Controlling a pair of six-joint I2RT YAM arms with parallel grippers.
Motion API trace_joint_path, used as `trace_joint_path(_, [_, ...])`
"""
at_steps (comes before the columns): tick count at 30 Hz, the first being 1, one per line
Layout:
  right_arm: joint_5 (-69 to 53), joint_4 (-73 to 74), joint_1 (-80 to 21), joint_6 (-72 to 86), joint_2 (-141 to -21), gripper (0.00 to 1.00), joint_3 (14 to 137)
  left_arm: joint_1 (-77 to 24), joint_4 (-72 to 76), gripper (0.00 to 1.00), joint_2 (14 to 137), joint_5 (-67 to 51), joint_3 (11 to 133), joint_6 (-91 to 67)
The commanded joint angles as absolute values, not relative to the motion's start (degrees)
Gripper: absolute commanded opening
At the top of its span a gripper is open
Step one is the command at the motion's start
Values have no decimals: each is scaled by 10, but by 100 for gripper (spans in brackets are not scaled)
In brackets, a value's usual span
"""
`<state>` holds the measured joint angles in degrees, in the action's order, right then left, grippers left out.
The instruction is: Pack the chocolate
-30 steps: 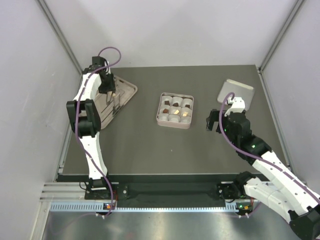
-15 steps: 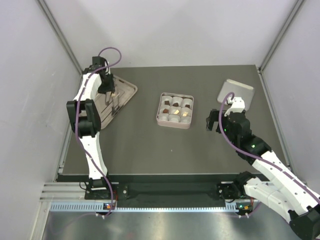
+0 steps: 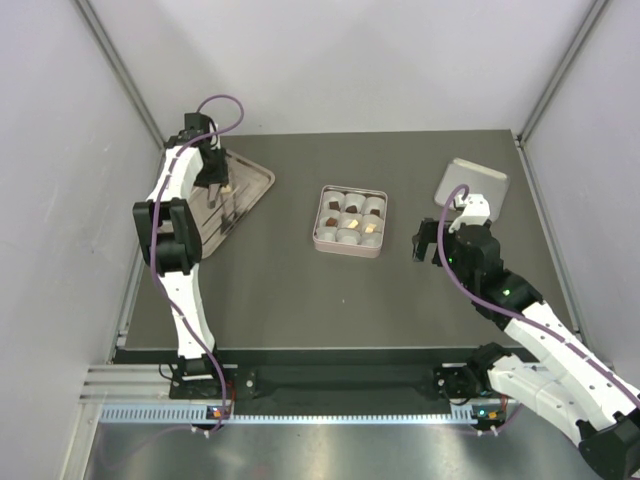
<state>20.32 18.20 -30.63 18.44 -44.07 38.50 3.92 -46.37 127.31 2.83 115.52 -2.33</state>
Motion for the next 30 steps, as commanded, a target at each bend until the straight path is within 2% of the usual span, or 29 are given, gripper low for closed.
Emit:
trace_joint_path(1, [211,151,-305,179,-439,100,383,40,-454,51,1272,25,1168,-11])
trace_joint_path(9, [209,150,-306,180,-436,100,380,40,-470,45,1269,19,1158,-28])
trace_joint_path(14, [208,154,-305,181,-426,100,381,40,-494,37,1253,7,1156,-43])
trace_joint_path(20, [210,166,-306,181,-410,100,387,34,-516,35,1192,-17,1156,-80])
trace_joint_path(25, [203,188,-307,189,-403,100,409,-2,-517,34,1112,-60,1134,-95])
trace_joint_path(30, [190,220,-305,196,-388,100,424,-92,-531,34,1049,-69,1094,-96])
